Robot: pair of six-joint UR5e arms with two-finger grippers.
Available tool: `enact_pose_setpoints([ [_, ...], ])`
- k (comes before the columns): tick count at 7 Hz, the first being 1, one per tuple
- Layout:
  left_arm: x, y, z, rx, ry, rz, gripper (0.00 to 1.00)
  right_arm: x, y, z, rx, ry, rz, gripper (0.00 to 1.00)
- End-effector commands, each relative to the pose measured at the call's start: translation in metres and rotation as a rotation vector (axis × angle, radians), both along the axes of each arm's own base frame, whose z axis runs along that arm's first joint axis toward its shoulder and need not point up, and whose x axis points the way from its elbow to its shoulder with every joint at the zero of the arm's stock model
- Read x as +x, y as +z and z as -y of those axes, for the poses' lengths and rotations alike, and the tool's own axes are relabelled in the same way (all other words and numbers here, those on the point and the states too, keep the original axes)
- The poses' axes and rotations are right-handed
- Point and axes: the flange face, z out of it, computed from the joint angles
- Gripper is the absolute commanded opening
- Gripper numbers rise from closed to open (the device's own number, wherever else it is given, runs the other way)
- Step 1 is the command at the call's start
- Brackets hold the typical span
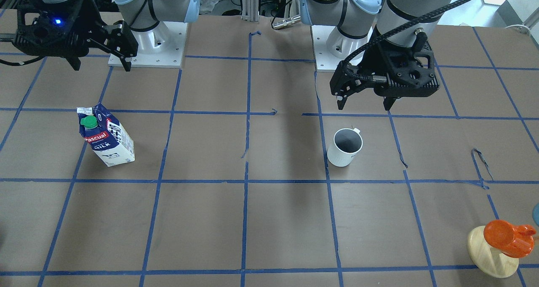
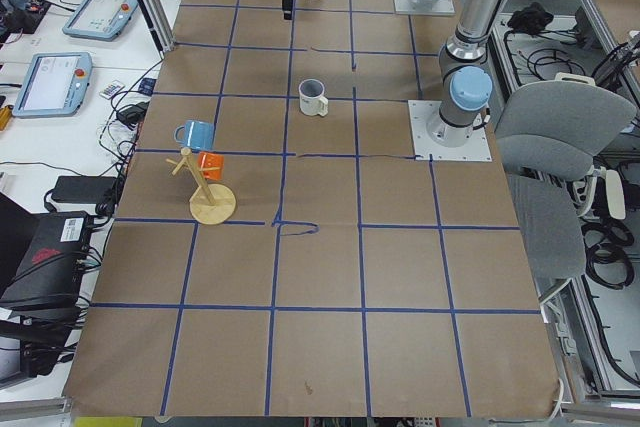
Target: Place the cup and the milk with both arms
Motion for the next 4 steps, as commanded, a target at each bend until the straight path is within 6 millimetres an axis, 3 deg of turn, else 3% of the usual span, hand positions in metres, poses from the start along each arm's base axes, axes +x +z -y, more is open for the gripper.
enact_pose_setpoints([
  [1, 0.0002, 0.0008, -0.0005, -0.001, 0.000, 0.001, 1.00, -0.0001, -0.0004, 0.0000, 0.001, 0.001, 0.000, 1.00],
  [4, 0.0005, -0.0009, -0.0015, 0.003, 0.000, 0.004, 1.00, -0.0001, -0.0004, 0.0000, 0.001, 0.003, 0.000, 1.00],
])
